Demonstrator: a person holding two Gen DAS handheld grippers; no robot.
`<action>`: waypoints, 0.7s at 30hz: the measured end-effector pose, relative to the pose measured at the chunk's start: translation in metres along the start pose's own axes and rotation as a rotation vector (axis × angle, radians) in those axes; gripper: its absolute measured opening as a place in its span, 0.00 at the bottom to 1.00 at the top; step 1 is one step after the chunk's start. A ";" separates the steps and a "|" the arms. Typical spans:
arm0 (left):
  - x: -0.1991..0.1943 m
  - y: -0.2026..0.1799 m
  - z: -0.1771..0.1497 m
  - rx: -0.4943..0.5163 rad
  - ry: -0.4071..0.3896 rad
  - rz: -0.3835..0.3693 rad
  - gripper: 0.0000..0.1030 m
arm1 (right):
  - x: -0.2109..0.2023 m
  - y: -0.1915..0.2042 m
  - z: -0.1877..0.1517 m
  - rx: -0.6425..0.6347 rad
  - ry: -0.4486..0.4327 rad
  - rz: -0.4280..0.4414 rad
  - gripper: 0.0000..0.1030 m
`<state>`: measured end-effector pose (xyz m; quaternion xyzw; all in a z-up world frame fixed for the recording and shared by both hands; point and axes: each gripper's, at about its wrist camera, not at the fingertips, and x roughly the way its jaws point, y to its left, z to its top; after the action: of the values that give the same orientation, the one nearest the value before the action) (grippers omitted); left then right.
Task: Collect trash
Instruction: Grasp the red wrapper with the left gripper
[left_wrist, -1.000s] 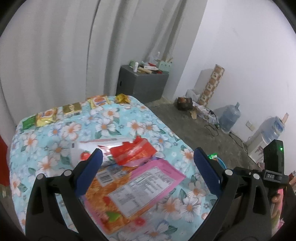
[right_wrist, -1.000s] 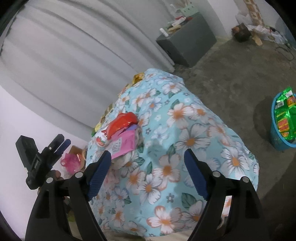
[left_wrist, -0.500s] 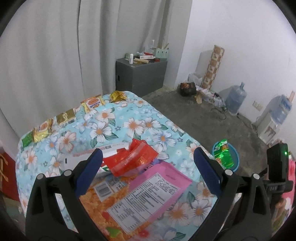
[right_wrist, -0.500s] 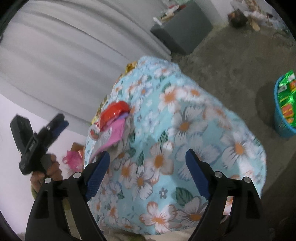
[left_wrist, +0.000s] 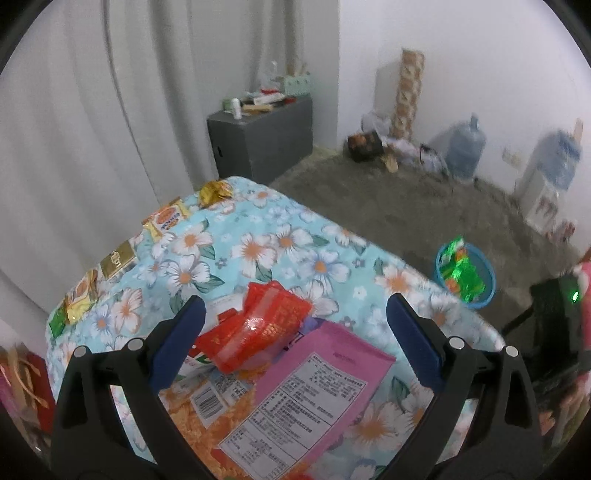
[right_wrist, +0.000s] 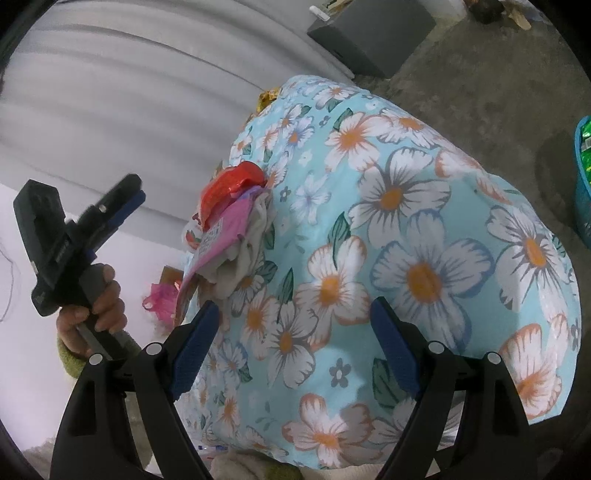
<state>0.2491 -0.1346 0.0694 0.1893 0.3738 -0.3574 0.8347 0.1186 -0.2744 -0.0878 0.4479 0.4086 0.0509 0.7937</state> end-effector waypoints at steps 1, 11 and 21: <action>0.007 -0.005 0.000 0.026 0.018 0.009 0.91 | 0.000 -0.001 0.001 0.002 0.000 0.001 0.79; 0.076 -0.003 -0.001 0.087 0.207 0.146 0.67 | -0.001 -0.001 0.001 -0.002 -0.004 0.001 0.79; 0.096 0.017 -0.010 0.029 0.234 0.169 0.33 | -0.003 -0.003 0.001 -0.001 0.000 0.000 0.79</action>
<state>0.3019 -0.1611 -0.0092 0.2724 0.4461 -0.2665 0.8098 0.1163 -0.2783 -0.0881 0.4475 0.4083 0.0512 0.7940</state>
